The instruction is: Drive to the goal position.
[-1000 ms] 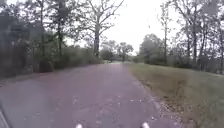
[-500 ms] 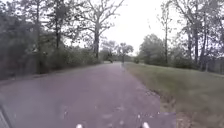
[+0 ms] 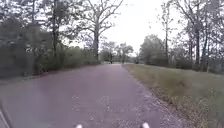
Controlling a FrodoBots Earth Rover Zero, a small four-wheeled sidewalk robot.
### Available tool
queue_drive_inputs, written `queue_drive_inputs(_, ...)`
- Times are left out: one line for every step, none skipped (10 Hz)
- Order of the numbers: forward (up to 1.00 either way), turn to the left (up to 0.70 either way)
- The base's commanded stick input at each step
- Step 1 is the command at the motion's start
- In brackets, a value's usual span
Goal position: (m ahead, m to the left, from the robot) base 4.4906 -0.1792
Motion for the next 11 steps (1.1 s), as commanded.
queue_drive_inputs(1.00,0.00)
queue_drive_inputs(1.00,0.00)
queue_drive_inputs(1.00,0.00)
queue_drive_inputs(1.00,0.00)
queue_drive_inputs(1.00,0.00)
queue_drive_inputs(1.00,0.00)
queue_drive_inputs(1.00,0.00)
queue_drive_inputs(1.00,0.00)
queue_drive_inputs(1.00,0.00)
queue_drive_inputs(1.00,0.00)
queue_drive_inputs(1.00,0.00)
